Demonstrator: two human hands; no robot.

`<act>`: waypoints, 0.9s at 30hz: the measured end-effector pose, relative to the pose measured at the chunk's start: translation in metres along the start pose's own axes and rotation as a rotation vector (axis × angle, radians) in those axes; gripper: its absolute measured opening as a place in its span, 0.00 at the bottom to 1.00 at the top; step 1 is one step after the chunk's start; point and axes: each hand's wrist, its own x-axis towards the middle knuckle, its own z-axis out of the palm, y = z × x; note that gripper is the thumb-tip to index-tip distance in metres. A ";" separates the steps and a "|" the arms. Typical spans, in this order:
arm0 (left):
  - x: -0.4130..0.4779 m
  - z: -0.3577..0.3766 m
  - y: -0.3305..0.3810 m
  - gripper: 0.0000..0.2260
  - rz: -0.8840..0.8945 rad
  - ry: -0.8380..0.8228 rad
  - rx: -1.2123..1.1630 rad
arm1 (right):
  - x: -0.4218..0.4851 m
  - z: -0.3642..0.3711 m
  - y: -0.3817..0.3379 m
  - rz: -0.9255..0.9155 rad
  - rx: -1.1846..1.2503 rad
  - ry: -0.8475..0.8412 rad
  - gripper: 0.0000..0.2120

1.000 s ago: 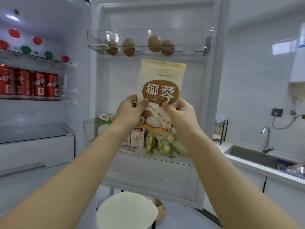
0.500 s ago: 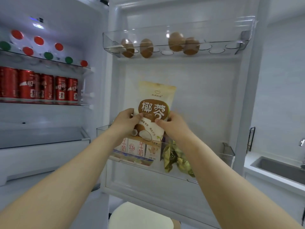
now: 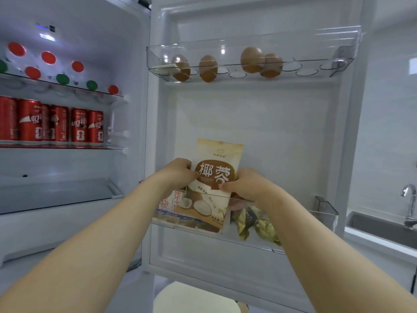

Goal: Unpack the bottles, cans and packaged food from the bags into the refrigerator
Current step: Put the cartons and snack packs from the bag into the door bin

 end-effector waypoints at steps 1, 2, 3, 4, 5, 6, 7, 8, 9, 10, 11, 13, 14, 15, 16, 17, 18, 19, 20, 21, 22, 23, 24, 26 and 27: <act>0.001 0.000 0.000 0.09 -0.002 0.001 0.021 | 0.000 0.000 0.000 0.015 0.008 0.000 0.03; 0.002 0.001 0.000 0.09 -0.004 0.008 0.044 | 0.000 0.001 0.000 0.027 0.010 0.003 0.03; 0.002 0.002 0.000 0.09 -0.003 0.021 0.074 | -0.001 0.001 -0.001 0.036 0.015 0.007 0.03; 0.003 0.003 0.000 0.09 -0.004 0.039 0.113 | -0.001 0.002 -0.001 0.047 0.024 0.012 0.04; 0.003 0.004 0.000 0.08 -0.005 0.058 0.152 | -0.001 0.003 -0.001 0.055 0.033 0.015 0.07; 0.003 0.005 0.000 0.08 -0.007 0.075 0.182 | -0.002 0.003 -0.001 0.060 0.034 0.021 0.09; 0.003 0.007 0.000 0.09 -0.009 0.090 0.208 | -0.002 0.004 -0.001 0.060 0.034 0.027 0.10; 0.003 0.008 -0.001 0.10 -0.011 0.104 0.239 | -0.002 0.004 -0.001 0.057 0.036 0.033 0.11; 0.003 0.010 -0.001 0.10 -0.009 0.116 0.280 | -0.002 0.004 0.000 0.052 0.042 0.044 0.10; 0.002 0.012 -0.001 0.11 0.001 0.130 0.321 | -0.003 0.004 0.000 0.042 0.044 0.057 0.09; 0.001 0.013 -0.001 0.12 0.015 0.146 0.355 | -0.003 0.004 0.001 0.028 0.040 0.078 0.08; -0.002 0.015 -0.002 0.13 0.035 0.183 0.410 | -0.004 0.004 0.001 -0.011 0.019 0.136 0.04; -0.003 0.017 -0.002 0.14 0.043 0.201 0.436 | -0.004 0.004 0.002 -0.031 0.008 0.171 0.05; -0.004 0.018 -0.003 0.14 0.052 0.218 0.455 | -0.005 0.004 0.002 -0.050 0.000 0.204 0.07; -0.005 0.019 -0.003 0.14 0.061 0.233 0.465 | -0.005 0.004 0.002 -0.066 -0.007 0.231 0.08; -0.005 0.020 -0.004 0.14 0.071 0.247 0.466 | -0.005 0.005 0.002 -0.082 -0.020 0.253 0.09; -0.007 0.021 -0.004 0.14 0.081 0.262 0.462 | -0.005 0.006 0.002 -0.095 -0.038 0.276 0.09; -0.008 0.021 -0.004 0.13 0.094 0.279 0.461 | -0.005 0.006 0.003 -0.107 -0.056 0.303 0.09; -0.011 0.022 -0.004 0.13 0.110 0.295 0.464 | -0.006 0.007 0.003 -0.122 -0.067 0.333 0.09; -0.013 0.023 -0.004 0.13 0.128 0.306 0.470 | -0.008 0.008 0.004 -0.141 -0.074 0.364 0.09; -0.014 0.023 -0.004 0.14 0.147 0.311 0.473 | -0.010 0.009 0.004 -0.165 -0.077 0.394 0.08; -0.016 0.024 -0.004 0.14 0.171 0.312 0.468 | -0.012 0.010 0.005 -0.192 -0.083 0.421 0.08; -0.017 0.024 -0.005 0.14 0.196 0.308 0.452 | -0.015 0.011 0.005 -0.220 -0.106 0.444 0.07; -0.021 0.025 -0.007 0.13 0.239 0.299 0.381 | -0.021 0.014 0.006 -0.271 -0.211 0.488 0.06; -0.023 0.025 -0.009 0.13 0.253 0.302 0.333 | -0.024 0.015 0.007 -0.294 -0.264 0.511 0.05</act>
